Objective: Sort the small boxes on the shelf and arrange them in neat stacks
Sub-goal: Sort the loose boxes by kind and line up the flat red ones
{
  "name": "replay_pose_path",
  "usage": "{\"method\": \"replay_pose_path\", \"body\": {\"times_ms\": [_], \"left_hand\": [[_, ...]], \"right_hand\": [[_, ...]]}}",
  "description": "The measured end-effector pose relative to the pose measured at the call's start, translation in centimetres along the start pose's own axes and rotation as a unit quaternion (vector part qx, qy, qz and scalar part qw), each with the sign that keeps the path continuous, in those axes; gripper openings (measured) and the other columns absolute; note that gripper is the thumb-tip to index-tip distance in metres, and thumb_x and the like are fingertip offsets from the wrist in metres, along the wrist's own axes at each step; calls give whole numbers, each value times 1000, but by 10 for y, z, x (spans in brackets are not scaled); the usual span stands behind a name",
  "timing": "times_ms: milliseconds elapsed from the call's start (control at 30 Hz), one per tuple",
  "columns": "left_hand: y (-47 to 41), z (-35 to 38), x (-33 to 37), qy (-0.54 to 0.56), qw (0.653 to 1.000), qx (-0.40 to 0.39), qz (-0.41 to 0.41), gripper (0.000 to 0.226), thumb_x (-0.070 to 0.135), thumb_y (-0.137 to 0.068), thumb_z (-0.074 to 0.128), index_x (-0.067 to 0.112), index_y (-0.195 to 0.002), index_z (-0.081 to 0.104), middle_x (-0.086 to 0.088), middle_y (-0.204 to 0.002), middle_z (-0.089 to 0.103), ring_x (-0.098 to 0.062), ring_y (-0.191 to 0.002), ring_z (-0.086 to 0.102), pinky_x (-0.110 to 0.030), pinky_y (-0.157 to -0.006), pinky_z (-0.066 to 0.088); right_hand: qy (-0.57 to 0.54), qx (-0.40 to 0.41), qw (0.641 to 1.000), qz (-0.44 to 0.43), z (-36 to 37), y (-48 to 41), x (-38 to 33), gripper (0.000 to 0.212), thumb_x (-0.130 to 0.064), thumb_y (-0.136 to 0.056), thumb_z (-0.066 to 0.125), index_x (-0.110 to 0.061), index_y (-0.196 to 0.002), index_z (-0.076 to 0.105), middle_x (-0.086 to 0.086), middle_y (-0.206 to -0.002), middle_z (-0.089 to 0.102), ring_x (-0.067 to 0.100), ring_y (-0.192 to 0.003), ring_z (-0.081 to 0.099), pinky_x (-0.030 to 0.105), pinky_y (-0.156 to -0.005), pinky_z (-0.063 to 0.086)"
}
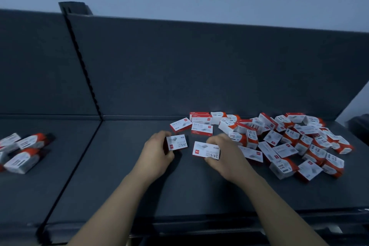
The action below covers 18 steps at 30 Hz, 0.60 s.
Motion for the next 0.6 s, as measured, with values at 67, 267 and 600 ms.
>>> {"method": "replay_pose_path", "body": {"times_ms": [67,267,600], "left_hand": [[10,-17,-8,16,1000,24,-11,33,7,-79,62,25,-106,56,3,-101,63,-13,-90,62,-34,-84,52],[37,-81,-37,24,992,108,-56,32,6,-78,64,26,-102,55,3,-103,58,-11,-87,62,-31,-83,53],[100,-211,-104,-42,974,202,-98,35,16,-78,68,17,-112,59,7,-100,61,-5,-85,58,-11,-71,43]], "right_hand": [[-32,13,999,-17,5,-3,-18,33,-19,-78,71,-24,-108,57,-13,-111,45,2,-92,51,14,-74,41],[-111,17,992,-63,29,-20,-80,25,-13,-76,69,-23,-98,61,-13,-104,49,0,-89,52,8,-70,40],[-131,-18,986,-101,91,-34,-224,22,-15,-76,68,-27,-92,59,-16,-100,48,5,-79,56,28,-65,51]]}}
Point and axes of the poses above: each hand's wrist, its own y-axis away from the middle knuckle, its own z-axis out of the palm, x = y × z, the point moved 6 cm from there along -y, towards the middle knuckle
